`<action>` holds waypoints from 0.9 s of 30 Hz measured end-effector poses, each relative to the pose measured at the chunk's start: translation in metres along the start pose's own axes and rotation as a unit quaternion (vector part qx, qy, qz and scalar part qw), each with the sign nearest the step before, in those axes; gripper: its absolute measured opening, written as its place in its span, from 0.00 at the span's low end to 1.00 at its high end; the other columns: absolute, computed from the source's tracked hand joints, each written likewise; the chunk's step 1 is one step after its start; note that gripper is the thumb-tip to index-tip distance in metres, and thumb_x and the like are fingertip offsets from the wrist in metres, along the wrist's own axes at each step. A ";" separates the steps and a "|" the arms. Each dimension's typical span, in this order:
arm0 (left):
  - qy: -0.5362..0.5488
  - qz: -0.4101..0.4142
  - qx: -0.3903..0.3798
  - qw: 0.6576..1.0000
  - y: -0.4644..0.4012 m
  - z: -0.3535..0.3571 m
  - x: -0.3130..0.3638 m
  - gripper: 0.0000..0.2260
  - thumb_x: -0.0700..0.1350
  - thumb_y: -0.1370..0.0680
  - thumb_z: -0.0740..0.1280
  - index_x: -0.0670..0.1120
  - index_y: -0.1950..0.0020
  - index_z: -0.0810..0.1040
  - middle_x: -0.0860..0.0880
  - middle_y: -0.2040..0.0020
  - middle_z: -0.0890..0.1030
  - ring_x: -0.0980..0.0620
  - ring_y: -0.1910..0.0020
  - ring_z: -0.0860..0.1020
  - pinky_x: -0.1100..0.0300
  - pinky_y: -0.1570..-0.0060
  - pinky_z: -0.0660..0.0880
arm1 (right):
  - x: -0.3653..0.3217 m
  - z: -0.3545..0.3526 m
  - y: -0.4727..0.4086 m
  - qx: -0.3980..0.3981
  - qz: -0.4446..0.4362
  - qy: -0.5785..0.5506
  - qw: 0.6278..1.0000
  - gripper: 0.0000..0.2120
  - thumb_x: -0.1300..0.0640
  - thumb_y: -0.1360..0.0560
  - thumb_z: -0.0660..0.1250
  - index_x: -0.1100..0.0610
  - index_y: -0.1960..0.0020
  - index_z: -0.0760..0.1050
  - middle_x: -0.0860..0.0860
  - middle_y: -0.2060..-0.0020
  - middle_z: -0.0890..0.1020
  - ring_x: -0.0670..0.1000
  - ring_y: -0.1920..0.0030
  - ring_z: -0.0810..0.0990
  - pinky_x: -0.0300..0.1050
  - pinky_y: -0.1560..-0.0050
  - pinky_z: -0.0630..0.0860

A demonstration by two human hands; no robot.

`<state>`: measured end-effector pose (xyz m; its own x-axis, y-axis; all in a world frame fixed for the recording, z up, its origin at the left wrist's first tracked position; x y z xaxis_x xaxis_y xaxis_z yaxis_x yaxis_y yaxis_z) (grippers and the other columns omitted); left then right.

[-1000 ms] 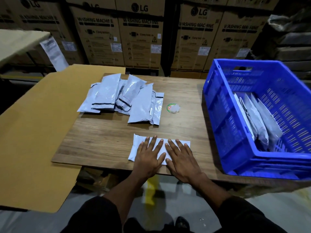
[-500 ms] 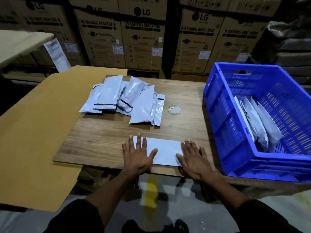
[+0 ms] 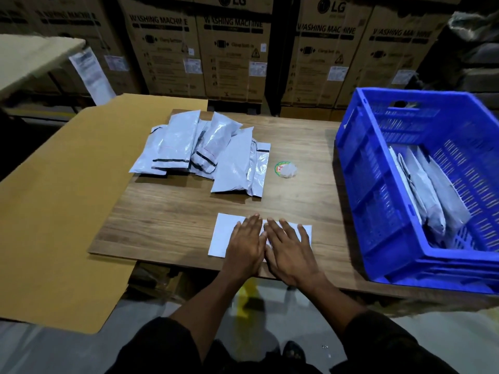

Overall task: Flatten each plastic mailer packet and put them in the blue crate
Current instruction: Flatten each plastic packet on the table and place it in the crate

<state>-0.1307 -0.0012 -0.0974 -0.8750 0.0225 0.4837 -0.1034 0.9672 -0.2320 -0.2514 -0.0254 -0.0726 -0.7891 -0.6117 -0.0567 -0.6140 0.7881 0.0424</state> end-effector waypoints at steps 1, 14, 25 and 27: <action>-0.029 -0.004 0.000 1.000 0.001 -0.002 -0.003 0.23 0.52 0.13 0.50 0.41 0.29 0.76 0.43 0.29 0.76 0.42 0.30 0.74 0.44 0.31 0.69 | 0.002 0.000 0.000 0.001 0.007 -0.007 1.000 0.26 0.46 0.19 0.50 0.54 0.25 0.68 0.49 0.26 0.70 0.54 0.26 0.67 0.62 0.28 0.60; -0.191 -0.088 -0.116 0.971 0.008 -0.020 -0.046 0.37 0.70 0.24 0.38 0.57 0.17 0.48 0.54 0.17 0.44 0.40 0.19 0.42 0.36 0.25 0.40 | 0.053 0.009 0.018 -0.036 0.068 -0.048 0.996 0.47 0.28 0.27 0.27 0.56 0.19 0.46 0.52 0.19 0.44 0.50 0.20 0.40 0.53 0.22 0.38; -0.142 0.047 0.021 0.989 0.012 -0.009 0.001 0.23 0.53 0.14 0.53 0.40 0.27 0.73 0.43 0.26 0.73 0.40 0.25 0.68 0.36 0.33 0.68 | 0.019 0.005 0.009 -0.030 -0.086 0.017 0.996 0.36 0.33 0.20 0.45 0.54 0.19 0.53 0.53 0.20 0.54 0.55 0.20 0.49 0.64 0.24 0.48; -0.151 0.045 0.004 0.987 0.012 -0.010 -0.007 0.23 0.55 0.14 0.54 0.44 0.25 0.73 0.46 0.24 0.71 0.40 0.24 0.66 0.36 0.31 0.66 | 0.027 0.006 0.011 -0.053 -0.097 0.011 0.994 0.37 0.32 0.21 0.45 0.53 0.19 0.51 0.53 0.19 0.51 0.56 0.20 0.47 0.60 0.23 0.49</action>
<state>-0.1211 0.0132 -0.0956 -0.9820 0.0299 0.1867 -0.0219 0.9627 -0.2696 -0.2796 -0.0325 -0.0798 -0.6554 -0.7535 -0.0527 -0.7521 0.6446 0.1372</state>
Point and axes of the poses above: each hand's wrist, its own y-axis away from the middle knuckle, its own z-axis out of the palm, x = y × z, the point moved 6 cm from there along -y, towards the middle knuckle
